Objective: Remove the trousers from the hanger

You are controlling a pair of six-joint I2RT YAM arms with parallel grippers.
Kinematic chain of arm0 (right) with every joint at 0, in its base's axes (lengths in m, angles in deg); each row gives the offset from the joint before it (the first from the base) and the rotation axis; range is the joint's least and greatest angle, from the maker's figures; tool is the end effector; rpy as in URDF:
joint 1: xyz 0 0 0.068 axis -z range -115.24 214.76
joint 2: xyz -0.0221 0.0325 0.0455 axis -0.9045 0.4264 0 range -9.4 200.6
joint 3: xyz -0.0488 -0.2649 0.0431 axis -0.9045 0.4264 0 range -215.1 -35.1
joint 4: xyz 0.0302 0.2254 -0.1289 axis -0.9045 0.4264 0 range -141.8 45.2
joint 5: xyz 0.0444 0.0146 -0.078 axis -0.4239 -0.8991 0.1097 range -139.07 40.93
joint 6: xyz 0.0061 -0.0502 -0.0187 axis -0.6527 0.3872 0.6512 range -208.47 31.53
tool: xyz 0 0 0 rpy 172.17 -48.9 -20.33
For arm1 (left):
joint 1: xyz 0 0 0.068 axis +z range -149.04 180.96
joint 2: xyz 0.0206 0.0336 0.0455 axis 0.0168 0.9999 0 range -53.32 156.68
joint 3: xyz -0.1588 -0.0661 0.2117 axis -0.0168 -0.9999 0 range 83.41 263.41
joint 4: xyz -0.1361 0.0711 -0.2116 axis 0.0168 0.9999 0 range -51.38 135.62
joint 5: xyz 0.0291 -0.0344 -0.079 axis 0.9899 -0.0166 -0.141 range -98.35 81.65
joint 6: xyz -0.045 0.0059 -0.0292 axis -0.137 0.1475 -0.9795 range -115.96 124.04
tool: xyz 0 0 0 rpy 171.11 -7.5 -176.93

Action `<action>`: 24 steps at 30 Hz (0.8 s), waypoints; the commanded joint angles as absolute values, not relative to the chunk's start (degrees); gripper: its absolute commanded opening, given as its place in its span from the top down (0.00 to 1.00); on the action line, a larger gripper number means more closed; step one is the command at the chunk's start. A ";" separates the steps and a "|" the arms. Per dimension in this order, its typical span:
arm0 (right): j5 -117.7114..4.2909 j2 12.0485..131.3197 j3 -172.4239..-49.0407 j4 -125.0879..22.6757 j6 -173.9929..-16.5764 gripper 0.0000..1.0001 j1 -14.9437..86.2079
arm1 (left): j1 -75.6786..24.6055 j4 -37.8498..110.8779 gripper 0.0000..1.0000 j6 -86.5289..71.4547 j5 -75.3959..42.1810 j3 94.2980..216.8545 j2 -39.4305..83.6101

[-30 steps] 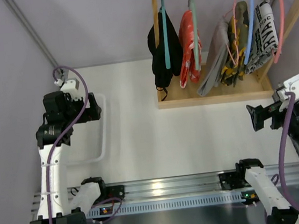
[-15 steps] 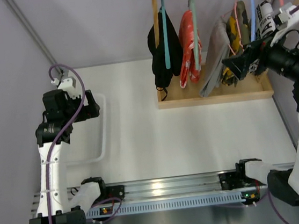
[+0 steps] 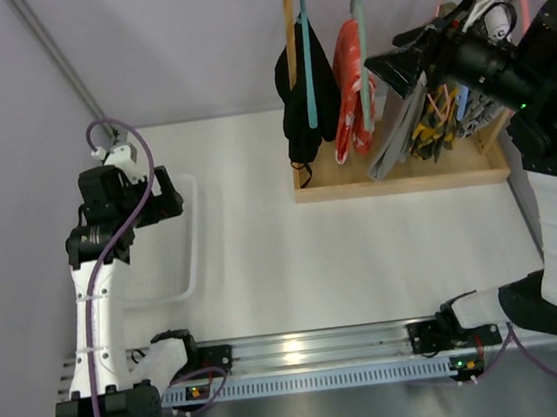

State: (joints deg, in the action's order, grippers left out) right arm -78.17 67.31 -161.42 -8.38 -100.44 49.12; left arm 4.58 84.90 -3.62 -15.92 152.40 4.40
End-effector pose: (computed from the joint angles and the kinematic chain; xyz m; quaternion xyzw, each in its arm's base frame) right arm 0.1657 0.0642 0.6072 -0.2075 0.6401 0.3348 0.6596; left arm 0.1971 0.0078 0.3806 -0.0566 0.8838 -0.0748 0.4583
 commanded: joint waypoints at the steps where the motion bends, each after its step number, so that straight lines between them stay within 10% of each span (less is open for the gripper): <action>1: -67.37 69.70 -163.86 -12.78 -99.02 0.25 42.20 | 5.36 82.21 0.01 -4.92 -15.29 153.28 4.08; 24: -37.29 86.66 -166.85 -17.61 -110.70 0.47 27.32 | 6.76 81.51 0.01 -7.56 -12.56 150.91 1.35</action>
